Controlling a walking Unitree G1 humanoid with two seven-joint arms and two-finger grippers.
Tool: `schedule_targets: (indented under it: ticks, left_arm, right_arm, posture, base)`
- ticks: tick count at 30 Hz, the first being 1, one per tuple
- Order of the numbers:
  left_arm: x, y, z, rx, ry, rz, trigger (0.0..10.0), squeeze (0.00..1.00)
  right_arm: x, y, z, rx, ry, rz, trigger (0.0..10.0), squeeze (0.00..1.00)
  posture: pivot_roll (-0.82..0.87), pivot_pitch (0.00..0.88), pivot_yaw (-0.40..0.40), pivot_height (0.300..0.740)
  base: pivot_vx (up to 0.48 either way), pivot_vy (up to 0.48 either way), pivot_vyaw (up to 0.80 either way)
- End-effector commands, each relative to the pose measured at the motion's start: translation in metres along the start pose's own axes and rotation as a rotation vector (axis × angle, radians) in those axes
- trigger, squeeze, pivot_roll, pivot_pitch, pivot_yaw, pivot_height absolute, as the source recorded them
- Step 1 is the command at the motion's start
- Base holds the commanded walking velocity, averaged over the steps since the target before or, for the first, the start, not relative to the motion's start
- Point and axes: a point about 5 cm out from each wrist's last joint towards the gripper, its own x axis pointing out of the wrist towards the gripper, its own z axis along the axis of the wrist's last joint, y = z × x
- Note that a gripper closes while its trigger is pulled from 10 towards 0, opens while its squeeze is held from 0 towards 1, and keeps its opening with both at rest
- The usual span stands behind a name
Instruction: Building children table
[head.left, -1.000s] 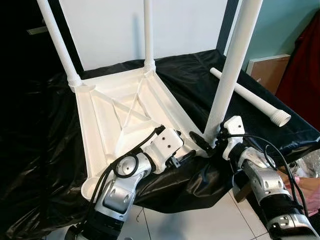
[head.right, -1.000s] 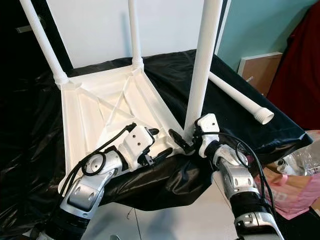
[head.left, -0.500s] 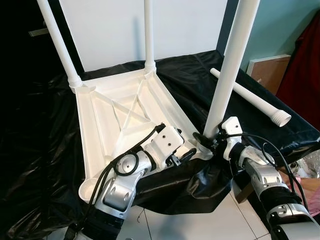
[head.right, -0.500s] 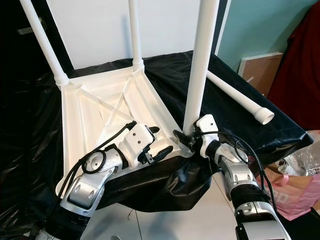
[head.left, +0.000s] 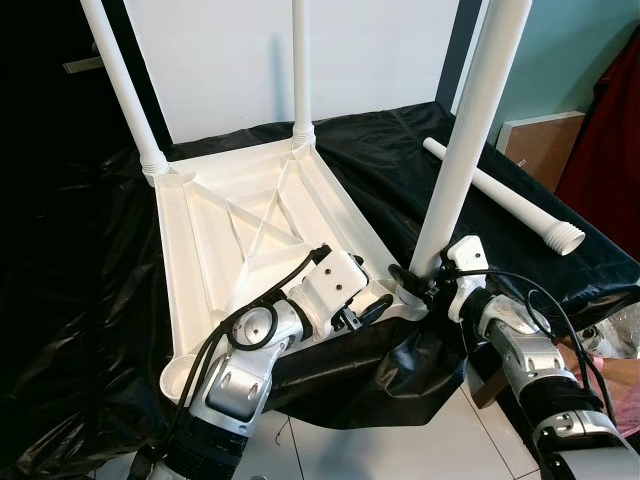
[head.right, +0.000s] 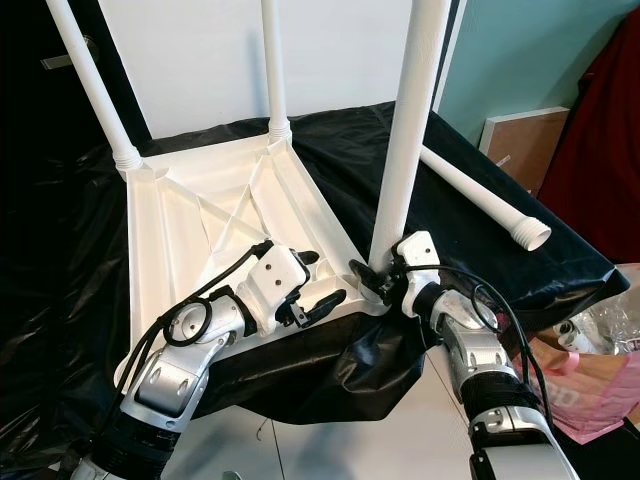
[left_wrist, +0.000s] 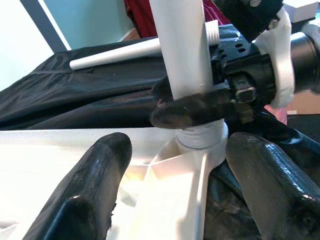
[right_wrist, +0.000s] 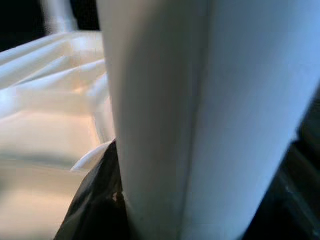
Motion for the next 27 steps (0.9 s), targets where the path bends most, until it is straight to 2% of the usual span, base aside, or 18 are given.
schedule_targets:
  ticks: [1,2,3,4,7,8,9,11,17,19,27]
  left_arm:
    - [-0.002,0.003,-0.005,-0.011,0.024,0.064,10.0,0.00]
    - [-0.003,0.004,-0.006,-0.014,0.027,0.071,10.0,0.00]
    - [-0.003,0.004,-0.006,-0.014,0.027,0.071,10.0,0.00]
    - [-0.003,0.005,-0.007,-0.015,0.029,0.076,10.0,0.00]
    - [-0.003,0.006,-0.007,-0.016,0.031,0.078,10.0,0.00]
    - [-0.003,0.008,-0.007,-0.012,0.034,0.081,10.0,0.00]
    - [-0.003,0.008,-0.007,-0.012,0.034,0.081,10.0,0.00]
    - [-0.004,0.011,-0.008,-0.005,0.041,0.085,10.0,0.00]
    - [-0.006,0.016,-0.013,0.006,0.061,0.090,10.0,0.00]
    - [-0.005,0.016,-0.013,0.000,0.059,0.091,10.0,0.00]
    - [-0.003,0.013,-0.022,-0.010,0.057,0.089,10.0,0.00]
  right_arm:
    - [-0.005,-0.002,-0.014,0.022,0.080,-0.080,10.0,0.00]
    - [-0.006,0.003,-0.017,0.066,0.080,-0.189,10.0,0.00]
    - [-0.006,0.003,-0.017,0.066,0.080,-0.189,10.0,0.00]
    - [-0.007,0.007,-0.020,0.091,0.087,-0.274,10.0,0.00]
    - [-0.007,0.012,-0.022,0.123,0.082,-0.317,10.0,0.00]
    - [-0.006,0.020,-0.024,0.149,0.074,-0.364,10.0,0.00]
    - [-0.006,0.020,-0.024,0.149,0.074,-0.364,10.0,0.00]
    - [-0.005,0.030,-0.025,0.172,0.061,-0.416,10.0,0.00]
    - [-0.003,0.050,-0.022,0.203,0.059,-0.442,10.0,0.00]
    - [-0.003,0.050,-0.020,0.192,0.057,-0.444,10.0,0.00]
    - [-0.004,0.033,-0.011,0.101,0.019,-0.460,10.0,0.00]
  posture:
    - [-0.03,0.025,-0.001,0.740]
    - [-0.03,0.022,-0.004,0.740]
    - [-0.03,0.022,-0.004,0.740]
    - [-0.03,0.020,0.000,0.740]
    - [-0.02,0.017,0.004,0.740]
    - [-0.02,0.014,0.009,0.740]
    - [-0.02,0.014,0.009,0.740]
    - [-0.02,0.008,0.011,0.740]
    - [-0.03,0.000,0.028,0.740]
    - [-0.04,0.000,0.029,0.740]
    - [-0.06,0.000,0.013,0.740]
  base:
    - [0.000,0.000,0.00]
    - [0.000,0.000,0.00]
    - [0.000,0.000,0.00]
    - [0.000,0.000,0.00]
    - [0.000,0.000,0.00]
    - [0.000,0.000,0.00]
    - [0.000,0.000,0.00]
    - [0.000,0.000,0.00]
    - [0.000,0.000,0.00]
    - [0.000,0.000,0.00]
    - [0.000,0.000,0.00]
